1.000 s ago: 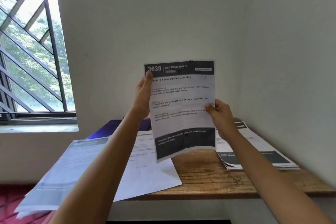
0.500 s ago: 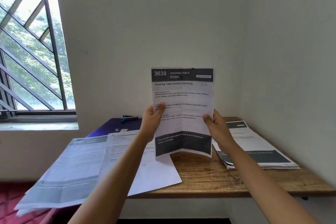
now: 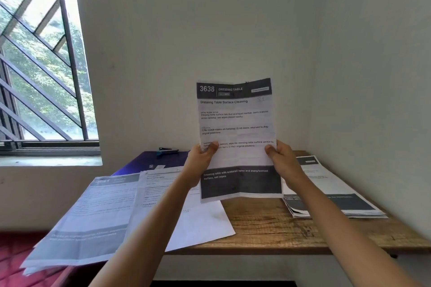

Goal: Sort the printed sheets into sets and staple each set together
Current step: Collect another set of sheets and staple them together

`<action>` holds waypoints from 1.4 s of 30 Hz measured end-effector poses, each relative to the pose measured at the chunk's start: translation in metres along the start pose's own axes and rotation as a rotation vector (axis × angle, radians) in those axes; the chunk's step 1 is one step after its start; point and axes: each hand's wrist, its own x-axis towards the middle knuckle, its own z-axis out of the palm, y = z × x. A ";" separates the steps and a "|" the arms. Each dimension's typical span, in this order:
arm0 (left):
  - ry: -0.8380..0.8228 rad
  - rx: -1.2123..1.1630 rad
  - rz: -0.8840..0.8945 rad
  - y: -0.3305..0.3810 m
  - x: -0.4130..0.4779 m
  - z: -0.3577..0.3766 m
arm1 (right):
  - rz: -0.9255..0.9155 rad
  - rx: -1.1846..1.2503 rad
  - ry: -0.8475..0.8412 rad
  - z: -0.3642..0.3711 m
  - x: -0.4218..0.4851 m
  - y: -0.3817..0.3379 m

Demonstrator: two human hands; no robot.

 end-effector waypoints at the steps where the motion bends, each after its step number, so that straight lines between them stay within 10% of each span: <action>1: -0.019 -0.017 -0.023 0.002 0.000 -0.002 | 0.012 0.009 -0.009 -0.002 0.001 -0.003; 14: 0.150 -0.244 -0.252 0.010 -0.001 -0.029 | 0.322 0.207 -0.290 -0.006 -0.007 0.013; 42: 0.286 -0.388 -0.201 -0.010 -0.002 -0.053 | 0.408 0.450 -0.028 0.014 -0.008 0.016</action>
